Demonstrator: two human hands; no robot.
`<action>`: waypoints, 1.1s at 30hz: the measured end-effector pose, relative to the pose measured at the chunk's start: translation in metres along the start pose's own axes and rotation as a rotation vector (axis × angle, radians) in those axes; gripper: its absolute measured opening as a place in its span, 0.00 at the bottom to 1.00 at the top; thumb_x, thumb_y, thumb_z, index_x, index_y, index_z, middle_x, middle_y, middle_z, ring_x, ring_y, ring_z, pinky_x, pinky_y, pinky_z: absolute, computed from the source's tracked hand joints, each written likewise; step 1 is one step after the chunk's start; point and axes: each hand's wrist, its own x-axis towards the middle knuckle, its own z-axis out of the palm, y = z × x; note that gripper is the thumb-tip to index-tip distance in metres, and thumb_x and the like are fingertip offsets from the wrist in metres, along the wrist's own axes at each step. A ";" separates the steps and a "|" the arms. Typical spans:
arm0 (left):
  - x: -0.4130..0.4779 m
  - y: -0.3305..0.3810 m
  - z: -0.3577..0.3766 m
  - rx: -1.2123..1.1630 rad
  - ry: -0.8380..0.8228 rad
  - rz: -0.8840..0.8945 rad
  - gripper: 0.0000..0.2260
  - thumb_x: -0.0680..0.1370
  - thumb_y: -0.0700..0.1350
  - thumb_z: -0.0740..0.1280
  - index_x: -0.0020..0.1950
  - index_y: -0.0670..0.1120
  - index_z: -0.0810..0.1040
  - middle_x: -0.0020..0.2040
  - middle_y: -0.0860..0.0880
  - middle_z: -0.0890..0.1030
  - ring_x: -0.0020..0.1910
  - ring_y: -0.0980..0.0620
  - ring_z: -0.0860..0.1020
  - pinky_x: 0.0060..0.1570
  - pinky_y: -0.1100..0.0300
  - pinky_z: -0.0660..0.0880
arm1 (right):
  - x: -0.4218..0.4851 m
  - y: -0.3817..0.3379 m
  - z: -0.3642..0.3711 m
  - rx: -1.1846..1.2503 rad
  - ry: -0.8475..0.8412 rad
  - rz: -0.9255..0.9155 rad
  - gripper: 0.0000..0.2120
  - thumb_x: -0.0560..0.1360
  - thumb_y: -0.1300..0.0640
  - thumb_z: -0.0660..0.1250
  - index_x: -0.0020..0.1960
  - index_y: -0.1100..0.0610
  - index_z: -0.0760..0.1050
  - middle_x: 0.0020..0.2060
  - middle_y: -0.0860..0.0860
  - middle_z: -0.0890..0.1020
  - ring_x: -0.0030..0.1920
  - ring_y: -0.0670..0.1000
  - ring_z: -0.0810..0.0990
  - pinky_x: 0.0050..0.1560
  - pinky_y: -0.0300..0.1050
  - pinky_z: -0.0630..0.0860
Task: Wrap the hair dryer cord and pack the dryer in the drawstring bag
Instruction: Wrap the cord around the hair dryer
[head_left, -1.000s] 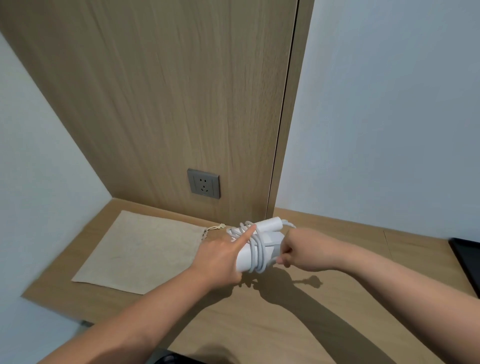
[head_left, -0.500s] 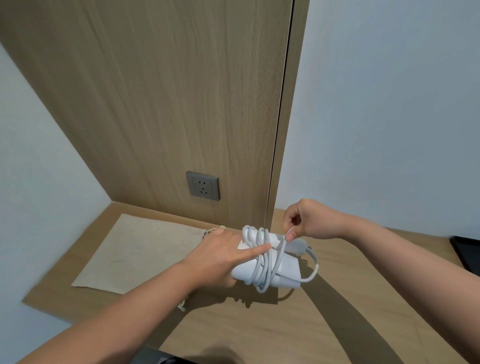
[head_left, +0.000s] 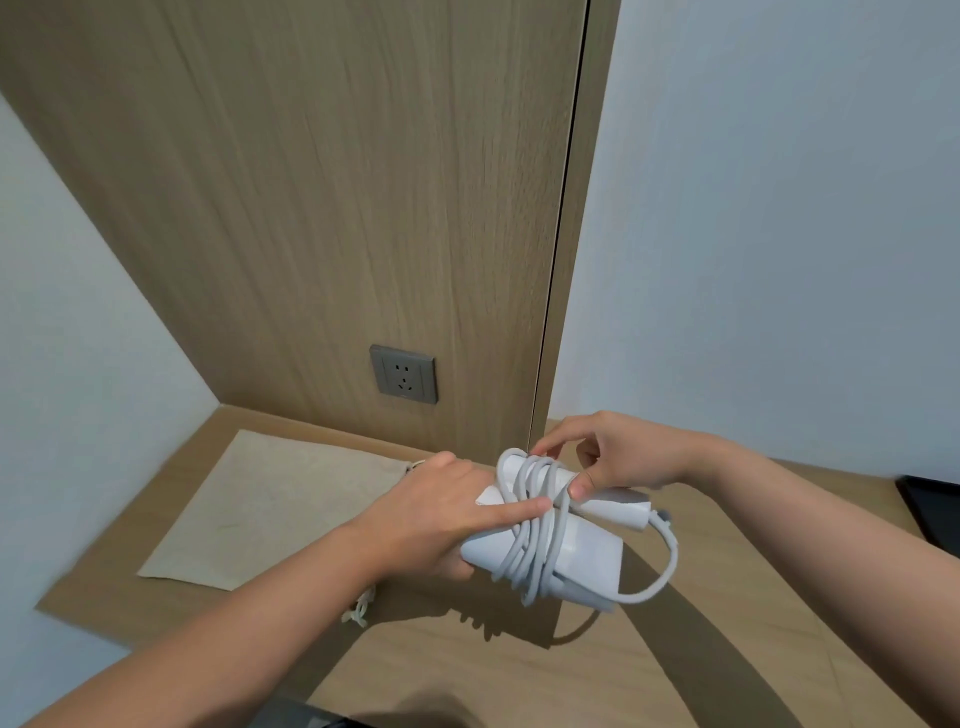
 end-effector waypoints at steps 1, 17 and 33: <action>0.000 -0.001 -0.001 0.011 0.005 0.013 0.46 0.65 0.56 0.76 0.75 0.57 0.51 0.47 0.47 0.78 0.41 0.49 0.76 0.37 0.54 0.73 | 0.000 0.001 0.001 0.009 -0.006 0.007 0.27 0.71 0.51 0.73 0.67 0.46 0.69 0.52 0.42 0.75 0.33 0.29 0.72 0.35 0.26 0.70; 0.007 0.001 -0.005 -0.079 0.060 -0.069 0.47 0.65 0.58 0.73 0.75 0.54 0.48 0.42 0.46 0.79 0.37 0.46 0.77 0.35 0.52 0.75 | 0.002 0.003 0.001 0.235 0.154 0.012 0.09 0.70 0.53 0.73 0.50 0.45 0.83 0.45 0.54 0.84 0.36 0.47 0.73 0.39 0.43 0.71; 0.000 0.009 -0.009 -0.083 -0.010 -0.009 0.37 0.64 0.58 0.72 0.72 0.55 0.64 0.43 0.48 0.77 0.39 0.49 0.75 0.35 0.58 0.75 | -0.002 0.005 0.003 0.158 -0.017 -0.005 0.13 0.76 0.65 0.65 0.60 0.57 0.79 0.33 0.33 0.81 0.32 0.38 0.77 0.37 0.34 0.74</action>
